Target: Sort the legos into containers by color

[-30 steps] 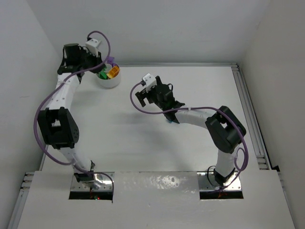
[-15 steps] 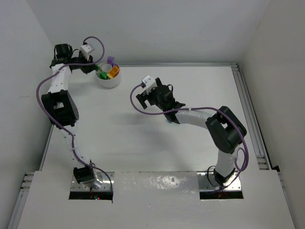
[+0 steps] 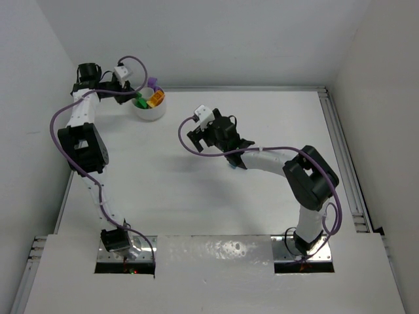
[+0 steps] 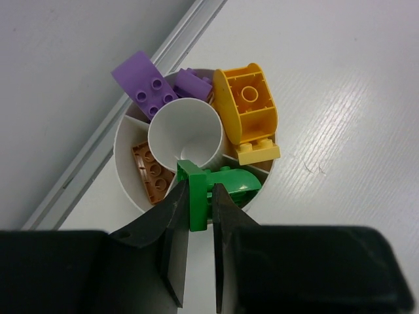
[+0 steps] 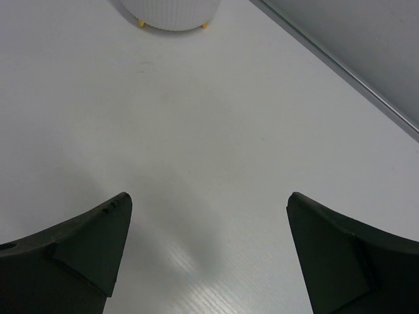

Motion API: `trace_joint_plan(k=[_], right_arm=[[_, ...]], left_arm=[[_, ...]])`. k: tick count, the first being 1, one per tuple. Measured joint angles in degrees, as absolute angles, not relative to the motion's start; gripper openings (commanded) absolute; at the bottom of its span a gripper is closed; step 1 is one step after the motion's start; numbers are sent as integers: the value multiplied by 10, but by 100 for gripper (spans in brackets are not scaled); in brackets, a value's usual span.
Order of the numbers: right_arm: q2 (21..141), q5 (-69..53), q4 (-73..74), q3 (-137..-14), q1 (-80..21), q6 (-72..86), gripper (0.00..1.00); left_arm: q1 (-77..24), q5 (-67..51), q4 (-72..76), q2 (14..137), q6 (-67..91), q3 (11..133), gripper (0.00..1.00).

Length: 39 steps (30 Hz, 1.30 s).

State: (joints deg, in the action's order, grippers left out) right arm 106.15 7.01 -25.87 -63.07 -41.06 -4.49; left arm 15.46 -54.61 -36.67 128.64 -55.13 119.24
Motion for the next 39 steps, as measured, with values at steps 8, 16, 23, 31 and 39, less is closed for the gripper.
trace_joint_plan(k=[8, 16, 23, 31, 39], right_arm=[[1061, 65, -243, -647, -411, -45, 98], [1061, 55, -234, -653, -411, -45, 98], [1061, 49, -234, -656, -411, -45, 98], [1061, 44, -227, -656, -411, -50, 99], [1061, 44, -224, -656, -411, -54, 99]], left_arm=[[155, -544, -366, 1286, -586, 1186, 0], [165, -534, -359, 1286, -595, 1171, 0], [166, -531, -341, 1287, -574, 1162, 0], [166, -541, -347, 1287, -576, 1148, 0], [166, -552, -378, 1286, -611, 1137, 0]])
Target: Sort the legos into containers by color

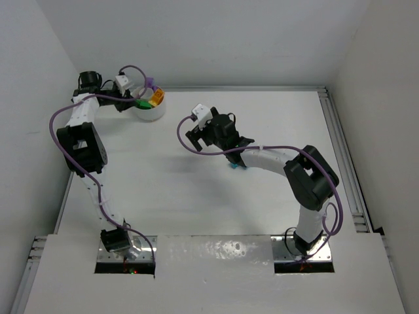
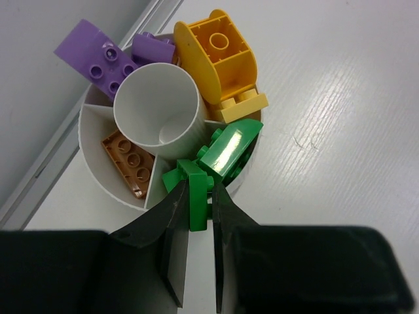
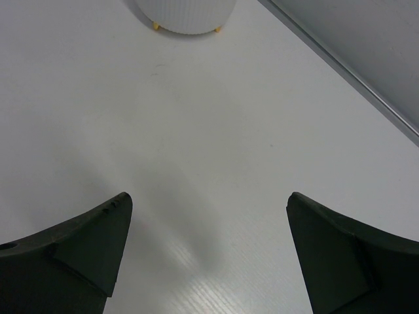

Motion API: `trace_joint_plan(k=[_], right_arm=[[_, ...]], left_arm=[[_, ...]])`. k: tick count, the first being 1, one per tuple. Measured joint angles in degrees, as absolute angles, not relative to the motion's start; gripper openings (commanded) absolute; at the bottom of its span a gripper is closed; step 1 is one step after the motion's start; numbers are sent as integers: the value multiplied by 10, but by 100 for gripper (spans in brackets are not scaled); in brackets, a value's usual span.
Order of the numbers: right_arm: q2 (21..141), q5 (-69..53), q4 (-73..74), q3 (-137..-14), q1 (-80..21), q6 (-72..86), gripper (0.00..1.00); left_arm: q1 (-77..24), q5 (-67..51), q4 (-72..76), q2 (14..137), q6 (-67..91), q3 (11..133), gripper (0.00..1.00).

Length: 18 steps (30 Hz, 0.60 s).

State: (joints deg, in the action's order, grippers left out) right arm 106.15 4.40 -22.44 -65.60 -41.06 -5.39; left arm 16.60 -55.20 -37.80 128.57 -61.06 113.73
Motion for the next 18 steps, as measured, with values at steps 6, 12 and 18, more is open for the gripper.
trace_joint_plan(k=[6, 12, 18], right_arm=[[1061, 42, -222, -656, -411, -54, 99], [1061, 40, -222, -656, -411, -54, 99], [1061, 38, -222, -656, -411, -54, 99]], left_arm=[[166, -554, -371, 1284, -613, 1133, 0], [164, -547, -371, 1281, -625, 1132, 0], [164, -533, -359, 1281, -632, 1132, 0]])
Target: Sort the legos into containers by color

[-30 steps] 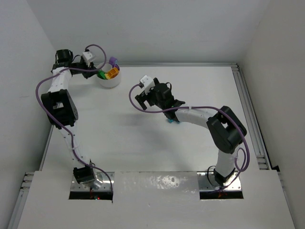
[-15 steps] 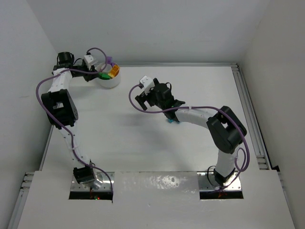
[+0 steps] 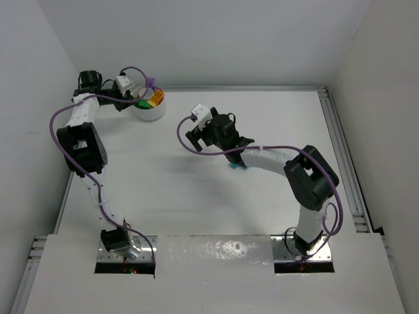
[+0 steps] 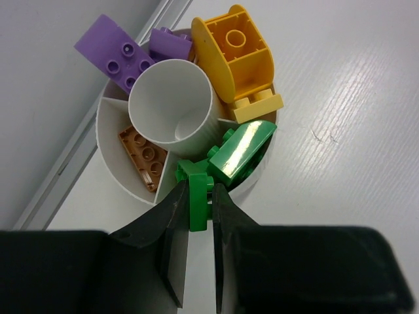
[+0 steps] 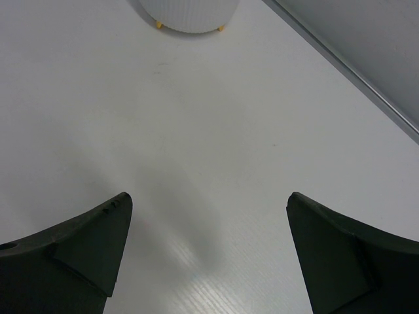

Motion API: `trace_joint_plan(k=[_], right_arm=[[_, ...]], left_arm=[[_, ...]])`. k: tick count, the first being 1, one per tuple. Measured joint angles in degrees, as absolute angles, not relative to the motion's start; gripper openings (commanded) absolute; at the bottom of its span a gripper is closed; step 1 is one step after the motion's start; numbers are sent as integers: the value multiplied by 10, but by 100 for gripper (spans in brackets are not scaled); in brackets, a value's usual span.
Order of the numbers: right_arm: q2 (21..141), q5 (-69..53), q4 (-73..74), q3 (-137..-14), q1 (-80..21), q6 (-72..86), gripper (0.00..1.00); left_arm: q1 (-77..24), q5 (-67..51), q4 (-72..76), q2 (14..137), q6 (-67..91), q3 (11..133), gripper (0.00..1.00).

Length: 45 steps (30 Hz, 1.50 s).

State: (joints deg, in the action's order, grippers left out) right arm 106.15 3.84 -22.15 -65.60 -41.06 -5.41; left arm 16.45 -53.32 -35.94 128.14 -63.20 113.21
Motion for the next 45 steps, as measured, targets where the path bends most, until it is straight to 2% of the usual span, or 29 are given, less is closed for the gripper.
trace_joint_plan(k=[30, 45], right_arm=[[1061, 26, -213, -656, -411, -63, 99], [1061, 25, -213, -656, -411, -69, 99]], left_arm=[[142, -524, -426, 1249, -705, 1133, 0], [102, -509, -388, 1244, -689, 1104, 0]])
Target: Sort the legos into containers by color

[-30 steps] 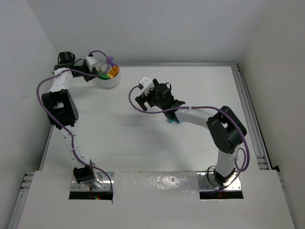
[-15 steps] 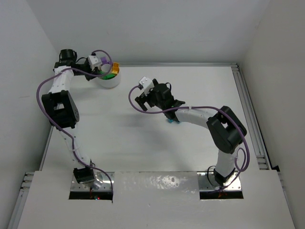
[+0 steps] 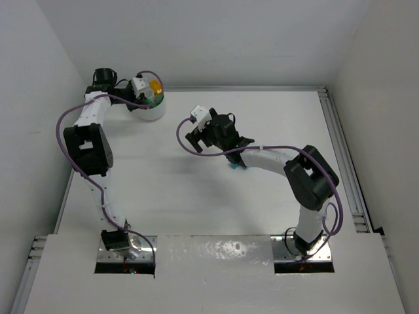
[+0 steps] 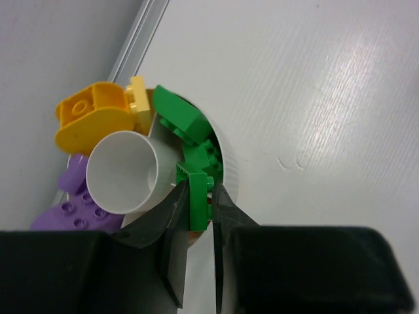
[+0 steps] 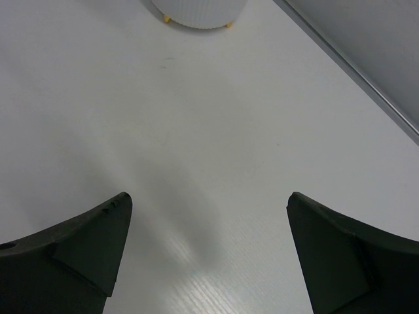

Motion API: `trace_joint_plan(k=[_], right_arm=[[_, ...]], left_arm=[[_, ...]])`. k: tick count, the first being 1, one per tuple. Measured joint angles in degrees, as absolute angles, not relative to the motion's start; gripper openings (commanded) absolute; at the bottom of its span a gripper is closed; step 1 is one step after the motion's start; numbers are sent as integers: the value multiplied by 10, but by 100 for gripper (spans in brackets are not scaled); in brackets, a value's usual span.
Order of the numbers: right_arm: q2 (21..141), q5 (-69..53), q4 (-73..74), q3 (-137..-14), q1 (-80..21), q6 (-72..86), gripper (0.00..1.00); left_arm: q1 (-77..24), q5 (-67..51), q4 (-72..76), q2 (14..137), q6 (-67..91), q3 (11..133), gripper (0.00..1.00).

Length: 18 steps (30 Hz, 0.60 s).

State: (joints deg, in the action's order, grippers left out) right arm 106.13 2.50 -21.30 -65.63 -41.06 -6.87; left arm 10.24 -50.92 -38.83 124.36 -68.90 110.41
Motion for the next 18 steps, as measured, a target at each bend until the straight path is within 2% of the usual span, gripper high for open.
trace_joint_plan(k=[9, 18], right_arm=[[1053, 25, -213, -656, -411, -74, 99], [1045, 25, -214, -656, -411, -75, 99]], left_arm=[[69, -410, -293, 1225, -540, 1046, 0], [56, -354, -263, 1221, -492, 1026, 0]])
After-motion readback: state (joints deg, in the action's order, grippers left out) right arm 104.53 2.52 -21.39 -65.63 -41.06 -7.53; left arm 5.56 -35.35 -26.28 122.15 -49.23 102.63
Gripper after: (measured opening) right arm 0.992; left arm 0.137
